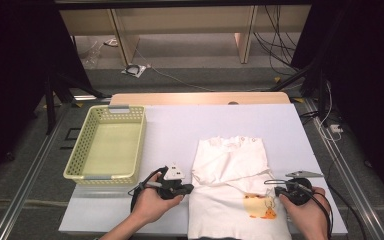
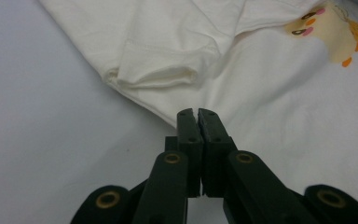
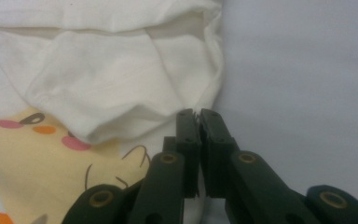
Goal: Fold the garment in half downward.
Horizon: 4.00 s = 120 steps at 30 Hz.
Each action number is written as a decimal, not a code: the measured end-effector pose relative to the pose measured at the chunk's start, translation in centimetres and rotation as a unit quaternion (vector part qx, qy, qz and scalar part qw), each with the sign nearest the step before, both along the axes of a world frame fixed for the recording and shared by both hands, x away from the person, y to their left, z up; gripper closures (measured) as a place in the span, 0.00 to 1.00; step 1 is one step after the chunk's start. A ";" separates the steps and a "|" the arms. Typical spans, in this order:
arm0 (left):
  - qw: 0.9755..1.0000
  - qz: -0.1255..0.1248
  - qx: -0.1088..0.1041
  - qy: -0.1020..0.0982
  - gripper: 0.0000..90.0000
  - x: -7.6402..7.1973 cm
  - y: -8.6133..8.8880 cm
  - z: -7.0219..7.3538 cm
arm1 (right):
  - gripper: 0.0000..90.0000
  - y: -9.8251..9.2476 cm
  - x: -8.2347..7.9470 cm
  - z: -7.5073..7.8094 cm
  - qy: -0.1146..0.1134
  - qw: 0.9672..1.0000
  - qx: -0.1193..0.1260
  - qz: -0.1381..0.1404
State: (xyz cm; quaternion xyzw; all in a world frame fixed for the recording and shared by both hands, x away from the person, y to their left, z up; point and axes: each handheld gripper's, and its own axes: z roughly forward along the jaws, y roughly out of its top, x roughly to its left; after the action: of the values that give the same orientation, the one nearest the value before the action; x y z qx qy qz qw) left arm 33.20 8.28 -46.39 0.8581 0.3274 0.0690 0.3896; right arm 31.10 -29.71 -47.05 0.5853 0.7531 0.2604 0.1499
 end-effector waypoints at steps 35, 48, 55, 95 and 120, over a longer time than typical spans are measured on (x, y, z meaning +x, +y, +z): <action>1.000 0.017 0.007 0.001 0.98 -1.6 3.7 0.0 | 0.97 3.4 -0.2 -0.1 -0.009 0.999 0.005 0.048; 1.000 0.025 0.012 -0.001 0.98 -2.1 5.1 0.1 | 0.97 4.9 -0.3 0.1 -0.015 0.997 0.002 0.069; 1.000 0.027 0.014 -0.002 0.98 -2.3 5.6 0.2 | 0.97 5.4 -0.5 0.3 -0.020 0.997 0.002 0.077; 0.999 0.024 0.004 -0.043 0.71 -2.0 6.2 0.7 | 0.85 5.0 -1.0 1.2 -0.017 0.996 -0.002 0.082; 0.992 0.098 0.058 -0.053 0.50 12.0 1.4 -1.1 | 0.62 6.5 11.7 1.1 -0.068 0.994 0.051 0.065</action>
State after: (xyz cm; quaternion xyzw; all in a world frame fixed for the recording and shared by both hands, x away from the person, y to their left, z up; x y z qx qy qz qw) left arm 45.23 9.70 -47.45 0.8381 0.3842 0.1708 0.3475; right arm 42.75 -23.22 -45.96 0.5228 0.7637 0.3463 0.1534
